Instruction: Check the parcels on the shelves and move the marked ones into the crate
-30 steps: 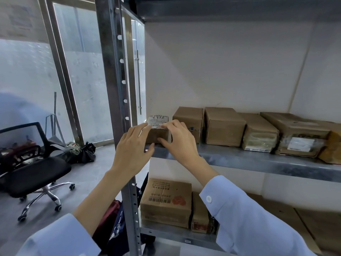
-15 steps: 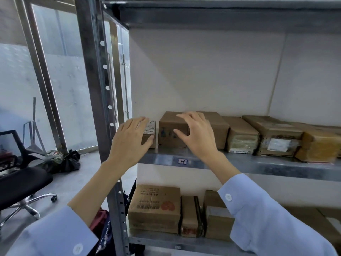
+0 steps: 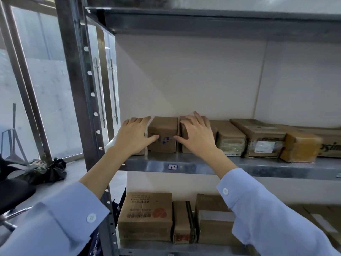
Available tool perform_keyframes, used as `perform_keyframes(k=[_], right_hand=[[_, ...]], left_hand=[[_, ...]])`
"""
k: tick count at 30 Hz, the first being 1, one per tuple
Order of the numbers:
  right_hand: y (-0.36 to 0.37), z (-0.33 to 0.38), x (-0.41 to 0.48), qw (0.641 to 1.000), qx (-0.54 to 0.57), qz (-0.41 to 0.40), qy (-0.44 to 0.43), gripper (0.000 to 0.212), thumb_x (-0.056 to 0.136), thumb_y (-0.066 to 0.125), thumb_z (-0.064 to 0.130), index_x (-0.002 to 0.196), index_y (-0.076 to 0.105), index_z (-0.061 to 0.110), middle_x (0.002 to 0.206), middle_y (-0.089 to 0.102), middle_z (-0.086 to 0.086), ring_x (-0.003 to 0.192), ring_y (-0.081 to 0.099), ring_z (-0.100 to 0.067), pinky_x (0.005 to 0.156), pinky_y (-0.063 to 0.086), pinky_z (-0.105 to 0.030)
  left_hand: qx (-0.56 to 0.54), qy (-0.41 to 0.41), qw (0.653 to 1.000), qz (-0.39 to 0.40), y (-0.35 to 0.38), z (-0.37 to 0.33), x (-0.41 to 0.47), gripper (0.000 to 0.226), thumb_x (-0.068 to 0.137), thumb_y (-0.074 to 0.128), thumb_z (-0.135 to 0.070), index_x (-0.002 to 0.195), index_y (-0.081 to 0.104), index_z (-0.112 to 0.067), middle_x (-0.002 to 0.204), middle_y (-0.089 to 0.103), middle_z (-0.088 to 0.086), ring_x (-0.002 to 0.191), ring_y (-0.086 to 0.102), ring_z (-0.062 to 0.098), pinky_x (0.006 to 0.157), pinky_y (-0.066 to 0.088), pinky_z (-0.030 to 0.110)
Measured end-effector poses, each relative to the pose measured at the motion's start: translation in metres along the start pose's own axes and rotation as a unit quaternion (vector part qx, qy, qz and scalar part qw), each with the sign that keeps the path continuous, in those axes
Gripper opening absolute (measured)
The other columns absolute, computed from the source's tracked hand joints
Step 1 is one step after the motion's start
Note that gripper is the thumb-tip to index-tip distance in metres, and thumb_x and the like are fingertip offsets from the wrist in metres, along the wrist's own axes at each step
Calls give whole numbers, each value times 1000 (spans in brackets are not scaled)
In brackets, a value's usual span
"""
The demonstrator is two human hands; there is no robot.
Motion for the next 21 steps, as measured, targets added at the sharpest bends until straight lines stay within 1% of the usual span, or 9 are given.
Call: perform_keyframes(k=[6, 12, 17, 19, 21], right_hand=[[3, 4, 8, 999, 20, 27, -2, 67, 89, 53, 65, 135, 55, 17, 154, 37, -2, 150, 13, -24, 119, 11, -46], [11, 6, 10, 998, 45, 43, 5, 62, 90, 57, 59, 132, 57, 13, 151, 39, -2, 149, 15, -23, 118, 15, -44], [9, 11, 10, 997, 78, 23, 11, 54, 90, 63, 49, 127, 59, 9, 148, 42, -2, 148, 19, -23, 116, 19, -43], [5, 11, 9, 993, 119, 0, 18, 54, 91, 64, 44, 132, 55, 11, 145, 45, -1, 146, 23, -22, 116, 21, -43], [-2, 10, 8, 985, 168, -32, 31, 56, 90, 66, 42, 136, 50, 14, 142, 49, -3, 142, 31, -24, 114, 26, -44]], left_hand=[[-60, -28, 997, 36, 10, 2, 4, 76, 86, 59, -61, 146, 36, -21, 142, 53, 7, 130, 47, 30, 110, 33, 43], [-113, -44, 992, 34, 20, 7, 5, 72, 84, 64, -58, 142, 41, -22, 133, 59, 8, 123, 51, 29, 107, 35, 44], [-166, -65, 984, 0, 19, 7, 5, 71, 82, 70, -53, 140, 44, -22, 132, 59, 6, 122, 51, 28, 106, 37, 44], [-197, -72, 977, -31, 14, 7, 3, 70, 81, 72, -49, 139, 46, -21, 131, 59, 5, 122, 50, 28, 104, 38, 44], [-233, -77, 967, -67, 6, 7, 2, 67, 80, 75, -44, 136, 48, -20, 131, 59, 4, 122, 50, 27, 103, 39, 44]])
Point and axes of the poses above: each hand's wrist, its own x-axis towards the middle knuckle, its own y-axis out of the palm, z = x × y, the point moved 7 cm from there along x, towards the middle knuckle
